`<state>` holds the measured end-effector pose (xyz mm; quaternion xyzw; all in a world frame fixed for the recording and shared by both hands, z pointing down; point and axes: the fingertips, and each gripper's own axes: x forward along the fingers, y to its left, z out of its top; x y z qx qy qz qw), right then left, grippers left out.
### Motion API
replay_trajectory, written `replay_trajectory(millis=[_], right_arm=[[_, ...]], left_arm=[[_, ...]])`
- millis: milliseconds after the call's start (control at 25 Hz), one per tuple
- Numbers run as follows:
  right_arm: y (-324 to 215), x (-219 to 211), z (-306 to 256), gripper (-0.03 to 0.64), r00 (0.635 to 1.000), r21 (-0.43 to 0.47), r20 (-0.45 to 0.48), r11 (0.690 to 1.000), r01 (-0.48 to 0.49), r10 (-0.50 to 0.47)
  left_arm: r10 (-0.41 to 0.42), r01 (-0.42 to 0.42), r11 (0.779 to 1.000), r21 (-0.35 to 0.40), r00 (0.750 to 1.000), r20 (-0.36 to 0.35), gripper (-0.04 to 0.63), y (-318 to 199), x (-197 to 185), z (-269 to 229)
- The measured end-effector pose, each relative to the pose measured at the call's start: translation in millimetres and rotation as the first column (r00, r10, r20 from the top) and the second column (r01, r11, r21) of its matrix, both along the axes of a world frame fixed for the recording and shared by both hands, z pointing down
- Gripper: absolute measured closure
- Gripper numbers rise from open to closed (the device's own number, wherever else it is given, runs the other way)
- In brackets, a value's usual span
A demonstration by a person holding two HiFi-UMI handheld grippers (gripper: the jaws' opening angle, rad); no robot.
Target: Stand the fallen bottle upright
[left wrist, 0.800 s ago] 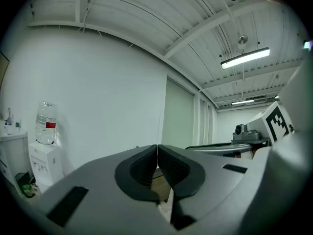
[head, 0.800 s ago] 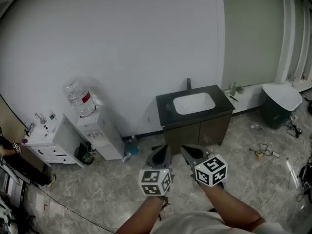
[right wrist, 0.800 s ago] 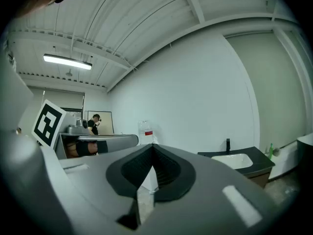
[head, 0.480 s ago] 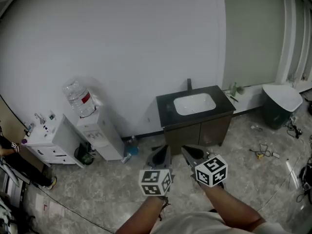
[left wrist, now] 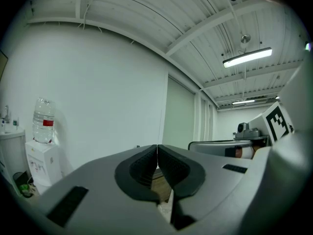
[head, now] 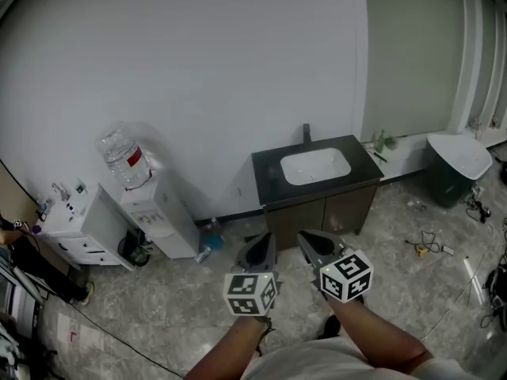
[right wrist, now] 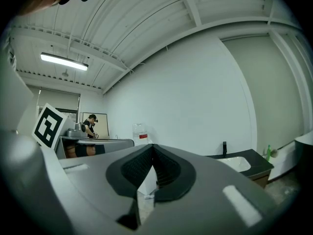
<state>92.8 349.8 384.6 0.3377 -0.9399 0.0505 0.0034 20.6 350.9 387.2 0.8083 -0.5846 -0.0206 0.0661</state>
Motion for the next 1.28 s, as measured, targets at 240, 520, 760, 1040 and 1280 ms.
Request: replay_trajectory(millis=[240,520,760,1040,1280], right_arm=[[-61,-4,18,0.614,1.000,-0.027,0.005,1.000,0.014,-0.014],[-196,-17,53,0.614,0.996,-0.073,-0.023,0.994,0.080,-0.082],[-337,-25,74,0.614,0.987,-0.132,-0.056,0.981,0.141,-0.149],[-453,-56,95,0.614,0.968,-0.237,-0.085,0.949,0.210,-0.235],[-541,-103,124,0.614,0.964,-0.288,-0.106,0.936,0.203,-0.242]], left_arm=[[-0.017,0.018,0.999,-0.034,1.000,0.009,0.588,-55,-5,21],[-0.072,0.073,0.996,-0.053,0.997,0.018,0.588,-186,-22,47],[-0.125,0.123,0.989,-0.084,0.992,-0.009,0.588,-317,-31,66],[-0.168,0.165,0.979,-0.120,0.986,-0.019,0.588,-424,-57,72],[-0.161,0.153,0.978,-0.140,0.986,-0.049,0.588,-512,-104,94]])
